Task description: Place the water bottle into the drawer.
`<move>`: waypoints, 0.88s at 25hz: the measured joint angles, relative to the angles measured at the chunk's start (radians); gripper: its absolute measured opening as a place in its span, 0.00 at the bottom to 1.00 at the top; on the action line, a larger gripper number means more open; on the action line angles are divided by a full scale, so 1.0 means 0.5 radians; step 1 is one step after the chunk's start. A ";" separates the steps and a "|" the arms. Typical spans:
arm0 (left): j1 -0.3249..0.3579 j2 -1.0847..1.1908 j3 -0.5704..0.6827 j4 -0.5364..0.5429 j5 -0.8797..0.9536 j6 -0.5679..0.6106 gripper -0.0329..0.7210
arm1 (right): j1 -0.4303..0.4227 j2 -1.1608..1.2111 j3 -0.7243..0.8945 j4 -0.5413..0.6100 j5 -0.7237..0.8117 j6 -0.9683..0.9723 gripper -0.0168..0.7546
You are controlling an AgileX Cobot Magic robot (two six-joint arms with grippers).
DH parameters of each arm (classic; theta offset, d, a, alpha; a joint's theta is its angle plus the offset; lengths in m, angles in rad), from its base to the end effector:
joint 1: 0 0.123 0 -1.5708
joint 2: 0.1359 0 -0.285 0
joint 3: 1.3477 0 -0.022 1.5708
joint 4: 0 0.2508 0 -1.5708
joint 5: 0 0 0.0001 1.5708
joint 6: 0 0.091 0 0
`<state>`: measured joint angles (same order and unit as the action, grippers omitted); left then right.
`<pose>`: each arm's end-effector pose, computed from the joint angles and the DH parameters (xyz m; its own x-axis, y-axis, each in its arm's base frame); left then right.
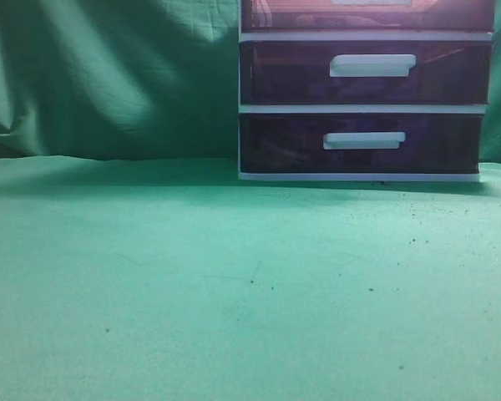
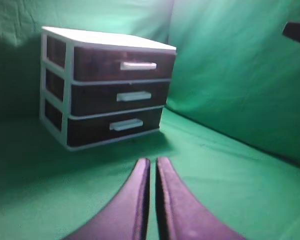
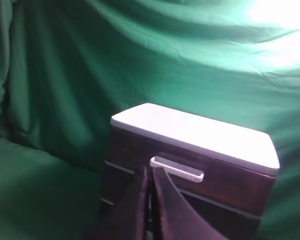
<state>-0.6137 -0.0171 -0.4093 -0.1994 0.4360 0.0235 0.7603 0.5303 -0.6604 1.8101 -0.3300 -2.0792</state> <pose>0.0079 -0.0149 0.3068 -0.0321 -0.1688 -0.9851 0.6450 0.7494 -0.1494 0.0934 0.0494 0.3864 0.2036 -0.1380 -0.9693 -0.3892 0.8970 -0.2095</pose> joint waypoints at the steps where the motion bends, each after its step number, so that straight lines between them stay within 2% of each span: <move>1: 0.000 0.000 0.052 0.008 0.000 -0.015 0.04 | 0.000 0.000 0.016 0.000 0.031 0.036 0.02; 4: 0.000 0.000 0.218 0.090 -0.114 -0.038 0.04 | 0.000 0.004 0.082 0.000 0.127 0.111 0.02; 7: 0.000 0.000 0.409 0.141 -0.375 -0.043 0.04 | 0.000 0.004 0.142 0.000 0.218 0.163 0.02; 11: 0.000 0.000 0.637 0.155 -0.614 -0.047 0.04 | 0.000 0.004 0.197 0.000 0.288 0.301 0.02; 17: 0.000 0.000 0.845 0.155 -0.651 -0.047 0.04 | 0.000 0.004 0.327 0.000 0.385 0.354 0.02; 22: 0.000 0.000 0.864 0.148 -0.625 -0.047 0.04 | 0.000 0.004 0.351 0.000 0.407 0.402 0.02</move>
<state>-0.6137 -0.0171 0.0228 -0.1256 0.1237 0.0000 0.7603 0.5321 -0.4849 1.8101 -0.1264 -1.8782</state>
